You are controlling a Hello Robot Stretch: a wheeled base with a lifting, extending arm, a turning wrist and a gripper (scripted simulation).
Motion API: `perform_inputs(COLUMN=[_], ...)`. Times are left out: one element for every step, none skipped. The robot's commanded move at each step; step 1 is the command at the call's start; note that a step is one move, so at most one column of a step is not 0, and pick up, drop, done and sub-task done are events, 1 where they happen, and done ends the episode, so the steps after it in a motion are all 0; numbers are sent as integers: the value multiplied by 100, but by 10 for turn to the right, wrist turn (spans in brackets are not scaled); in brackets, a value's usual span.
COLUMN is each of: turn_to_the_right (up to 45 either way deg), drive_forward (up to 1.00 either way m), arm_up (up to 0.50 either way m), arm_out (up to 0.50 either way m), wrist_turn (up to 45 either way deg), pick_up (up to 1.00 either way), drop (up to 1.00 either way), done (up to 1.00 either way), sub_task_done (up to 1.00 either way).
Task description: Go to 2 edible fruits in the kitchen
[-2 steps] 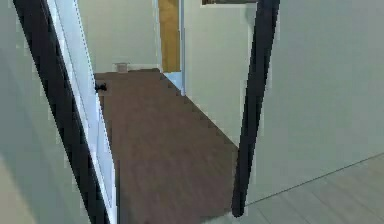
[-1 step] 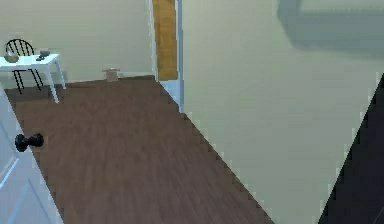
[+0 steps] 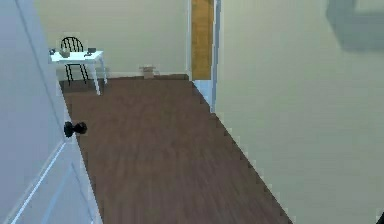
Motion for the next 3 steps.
perform_inputs(turn_to_the_right=[0, 0, -30], drive_forward=[100, 100, 0], arm_up=[0, 0, 0], arm_out=[0, 0, 0], wrist_turn=[0, 0, 0], pick_up=[0, 0, 0], drop=[0, 0, 0], done=[0, 0, 0], sub_task_done=[0, 0, 0])
